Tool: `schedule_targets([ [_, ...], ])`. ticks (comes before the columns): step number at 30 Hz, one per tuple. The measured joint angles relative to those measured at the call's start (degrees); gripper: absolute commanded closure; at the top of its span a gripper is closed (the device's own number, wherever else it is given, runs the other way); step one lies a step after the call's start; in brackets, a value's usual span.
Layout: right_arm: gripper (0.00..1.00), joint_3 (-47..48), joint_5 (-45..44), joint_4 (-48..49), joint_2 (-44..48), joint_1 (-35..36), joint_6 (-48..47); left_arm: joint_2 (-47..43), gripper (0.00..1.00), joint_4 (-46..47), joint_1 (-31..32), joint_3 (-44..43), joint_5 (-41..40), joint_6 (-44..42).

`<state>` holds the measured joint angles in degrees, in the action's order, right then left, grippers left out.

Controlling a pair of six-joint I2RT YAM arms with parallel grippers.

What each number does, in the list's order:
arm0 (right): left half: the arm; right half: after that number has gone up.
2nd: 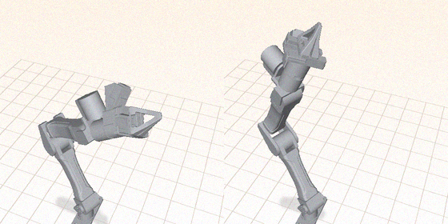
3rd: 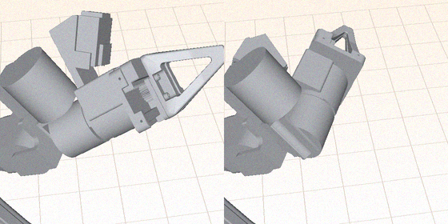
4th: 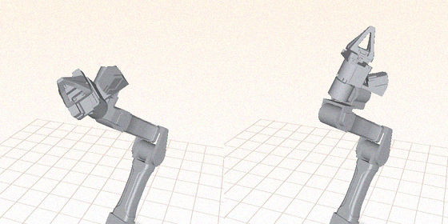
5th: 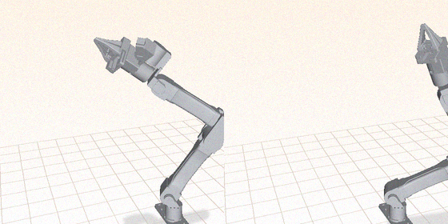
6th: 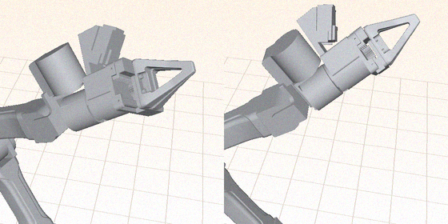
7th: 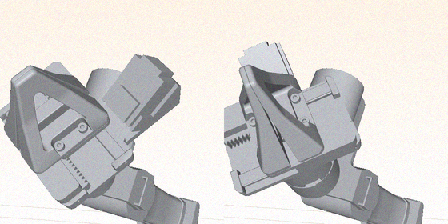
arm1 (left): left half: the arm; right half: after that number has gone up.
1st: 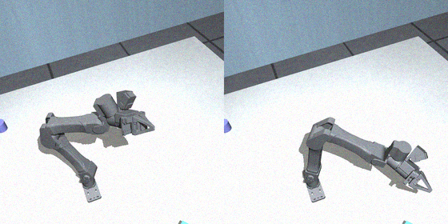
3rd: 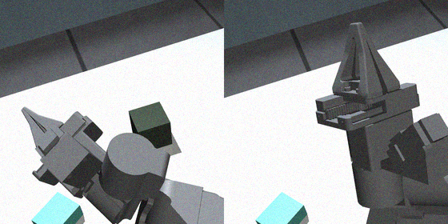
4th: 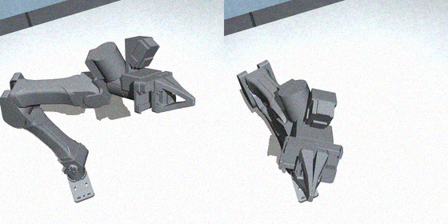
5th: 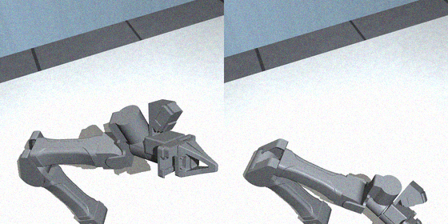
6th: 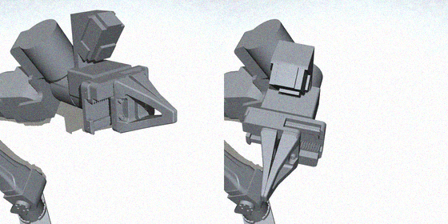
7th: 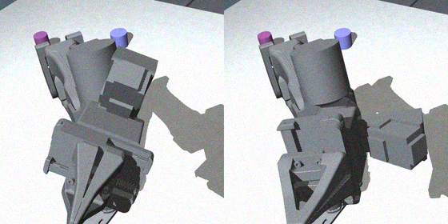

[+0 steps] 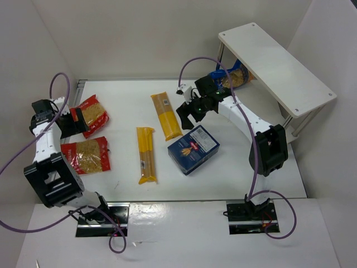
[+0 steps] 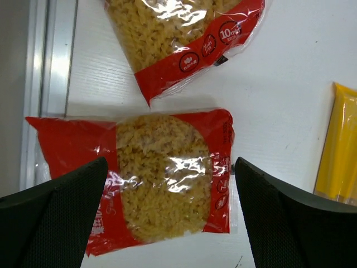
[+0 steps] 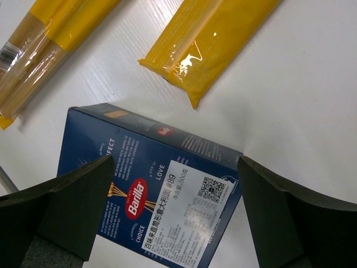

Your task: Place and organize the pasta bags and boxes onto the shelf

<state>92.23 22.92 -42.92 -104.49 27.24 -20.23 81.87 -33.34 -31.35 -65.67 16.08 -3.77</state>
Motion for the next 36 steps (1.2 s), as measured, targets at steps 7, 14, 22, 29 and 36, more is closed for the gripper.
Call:
schedule_targets([
  [7, 0.01, 0.00, 0.13, -0.04, 0.00, 0.35, -0.46, 9.29, 0.00, 1.86, -0.37, -3.28, 3.10, 1.38],
  [14, 0.01, 0.00, -0.09, -0.11, -0.02, 0.39, -0.96, 16.52, 0.00, 6.49, -0.35, -4.57, 3.56, 4.26],
  [22, 0.01, 0.00, -1.09, -0.33, -0.07, 0.39, -1.73, 23.10, 0.00, 11.06, -0.35, -7.45, 3.32, 6.93],
  [29, 0.01, 0.09, -1.29, -0.59, -1.79, 0.39, -1.92, 25.75, 0.01, 13.22, -0.28, -8.76, 3.34, 7.34],
  [36, 0.01, 0.55, -1.36, -1.57, -2.08, 0.39, -2.21, 28.94, 0.01, 15.39, 1.03, -9.73, 3.17, 7.52],
])
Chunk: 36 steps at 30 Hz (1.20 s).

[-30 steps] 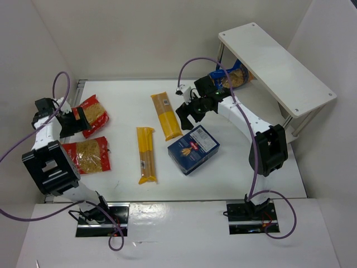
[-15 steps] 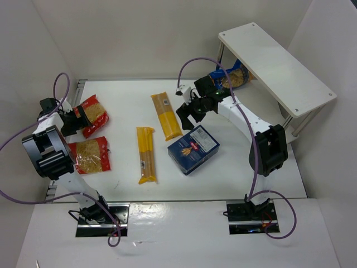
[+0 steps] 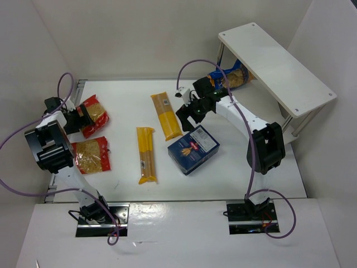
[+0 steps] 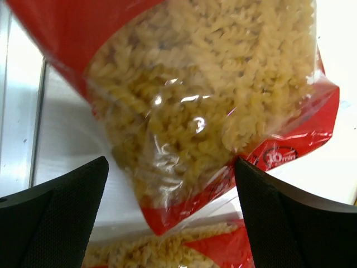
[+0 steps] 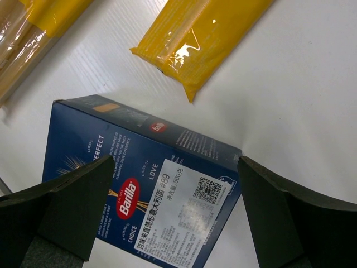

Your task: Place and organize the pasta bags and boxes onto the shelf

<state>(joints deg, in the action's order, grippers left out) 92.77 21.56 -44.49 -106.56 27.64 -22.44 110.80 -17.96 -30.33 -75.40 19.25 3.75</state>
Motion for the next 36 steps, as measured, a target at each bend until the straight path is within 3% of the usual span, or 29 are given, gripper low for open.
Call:
schedule_targets([
  [6, 0.01, 0.13, -0.17, -0.28, 0.00, 0.00, -0.31, 2.32, 0.01, 0.33, 1.40, -2.10, -0.04, 0.00],
  [9, 0.01, 0.13, -0.37, -0.46, 0.00, 0.00, -0.59, 3.45, 0.06, 0.35, 1.90, -3.21, -0.04, 0.33],
  [13, 0.01, 0.35, -0.46, -0.98, 0.00, 0.00, -0.66, 5.11, 0.37, 0.61, 2.84, -4.94, -0.15, 1.11],
  [14, 0.01, 0.44, -0.55, -1.07, 0.00, 0.00, -0.68, 5.40, 0.70, 0.72, 3.08, -5.25, -0.04, 1.03],
  [15, 0.01, 0.48, -0.59, -1.11, 0.00, 0.00, -0.74, 5.70, 0.84, 0.72, 3.34, -5.77, 0.09, 1.18],
  [17, 0.01, 0.63, -0.76, -1.31, 0.00, 0.00, -0.81, 5.88, 1.00, 0.98, 3.89, -7.08, 0.79, 0.83],
  [24, 0.01, 1.33, -0.37, -1.60, 0.00, 0.00, -0.83, 4.98, 1.00, -0.96, 7.10, -7.89, 4.00, -2.91],
  [30, 0.01, 5.49, 3.32, -2.75, -0.70, -0.02, -0.98, 2.73, 1.00, -14.56, 9.64, -11.06, 16.15, -9.79],
  [36, 0.01, 13.44, 18.56, -5.01, -4.87, -2.71, -1.03, -2.34, 1.00, -28.17, 11.41, -11.52, 25.05, -16.90],
])
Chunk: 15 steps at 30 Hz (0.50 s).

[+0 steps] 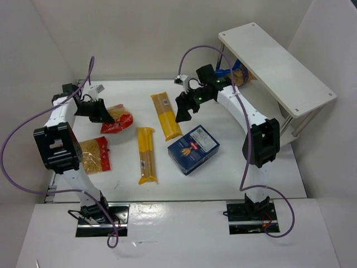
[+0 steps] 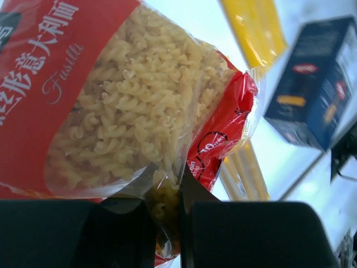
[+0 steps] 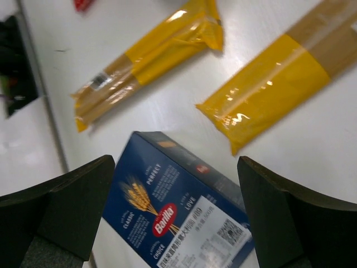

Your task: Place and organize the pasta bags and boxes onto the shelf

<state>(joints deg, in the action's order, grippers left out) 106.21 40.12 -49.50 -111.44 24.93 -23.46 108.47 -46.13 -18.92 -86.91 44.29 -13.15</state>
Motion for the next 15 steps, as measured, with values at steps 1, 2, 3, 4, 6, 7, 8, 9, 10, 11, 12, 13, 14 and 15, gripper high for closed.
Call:
schedule_targets([
  [1, 0.01, 0.70, 3.45, -0.50, -1.20, -0.61, -0.13, -1.09, 1.00, -1.81, 0.00, 0.00, 1.14, -1.18],
  [2, 0.01, 0.94, 6.12, -0.87, -2.03, -0.96, -0.24, -1.97, 1.00, -3.30, 0.07, 0.00, 1.81, -2.25],
  [3, 0.01, 1.05, 8.90, -1.40, -2.99, -1.40, -0.44, -2.78, 1.00, -4.79, 0.39, 0.00, 2.47, -3.69],
  [4, 0.01, 1.05, 11.80, -1.88, -4.04, -1.73, -0.59, -3.43, 1.00, -6.43, 0.63, -0.09, 2.82, -5.29],
  [6, 0.01, 1.05, 18.93, -3.10, -6.71, -1.92, -1.55, -4.00, 1.00, -11.13, 2.10, -1.18, 3.63, -9.62],
  [7, 0.01, 1.05, 21.64, -3.61, -7.69, -1.86, -2.03, -4.00, 1.00, -13.27, 3.10, -1.70, 4.00, -11.37],
  [8, 0.01, 1.05, 24.30, -4.15, -8.59, -1.81, -2.49, -4.00, 1.00, -15.15, 4.09, -2.01, 4.26, -13.29],
  [9, 0.01, 1.05, 26.93, -4.48, -9.40, -1.81, -2.86, -4.00, 1.00, -17.40, 5.35, -2.25, 4.72, -15.50],
  [10, 0.01, 1.03, 29.92, -4.76, -10.14, -1.81, -3.19, -4.04, 1.00, -18.97, 6.34, -2.32, 4.92, -16.87],
  [11, 0.01, 1.03, 32.00, -4.83, -10.75, -1.75, -3.34, -4.13, 1.00, -20.50, 7.56, -2.32, 5.05, -18.23],
  [12, 0.01, 1.03, 34.14, -4.81, -11.17, -1.68, -3.48, -4.42, 1.00, -21.55, 8.94, -2.08, 5.03, -18.93],
  [13, 0.01, 0.87, 35.98, -4.46, -11.50, -1.64, -3.28, -5.05, 1.00, -22.05, 10.34, -1.49, 4.87, -19.67],
  [14, 0.01, 0.22, 37.68, -3.39, -11.61, -1.51, -2.64, -5.97, 1.00, -22.05, 11.67, -0.70, 4.39, -19.89],
  [15, 0.01, -1.03, 39.06, -1.86, -11.58, -1.40, -1.44, -7.19, 1.00, -21.84, 13.20, 0.26, 3.74, -19.69],
])
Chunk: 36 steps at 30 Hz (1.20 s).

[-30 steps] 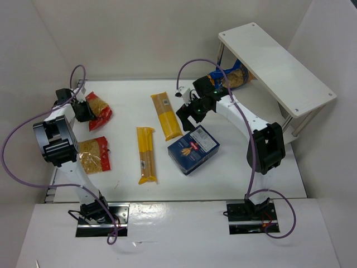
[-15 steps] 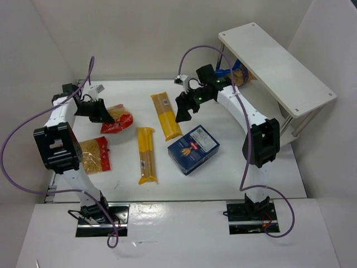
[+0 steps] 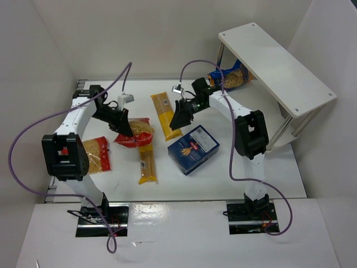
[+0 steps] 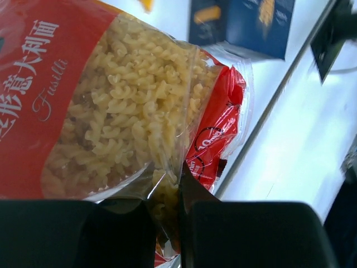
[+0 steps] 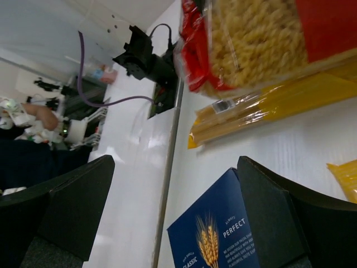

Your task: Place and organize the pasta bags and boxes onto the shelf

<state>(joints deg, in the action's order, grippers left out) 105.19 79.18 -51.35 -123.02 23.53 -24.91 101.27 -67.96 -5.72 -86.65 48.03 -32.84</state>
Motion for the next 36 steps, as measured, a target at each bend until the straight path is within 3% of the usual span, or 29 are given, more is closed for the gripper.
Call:
schedule_targets([
  [6, 0.01, -3.65, 3.10, 5.42, -0.94, 1.07, 5.92, -9.81, 1.00, 1.57, 7.10, 5.03, -4.39, 2.03],
  [26, 0.01, -0.15, 5.11, 9.18, -7.23, 5.09, 11.41, -20.94, 1.00, 2.78, 8.81, 7.98, -10.29, 5.70],
  [36, 0.01, 6.93, 5.27, 9.88, -9.99, 7.93, 13.81, -22.60, 1.00, 3.15, 8.81, 10.40, -12.31, 6.45],
])
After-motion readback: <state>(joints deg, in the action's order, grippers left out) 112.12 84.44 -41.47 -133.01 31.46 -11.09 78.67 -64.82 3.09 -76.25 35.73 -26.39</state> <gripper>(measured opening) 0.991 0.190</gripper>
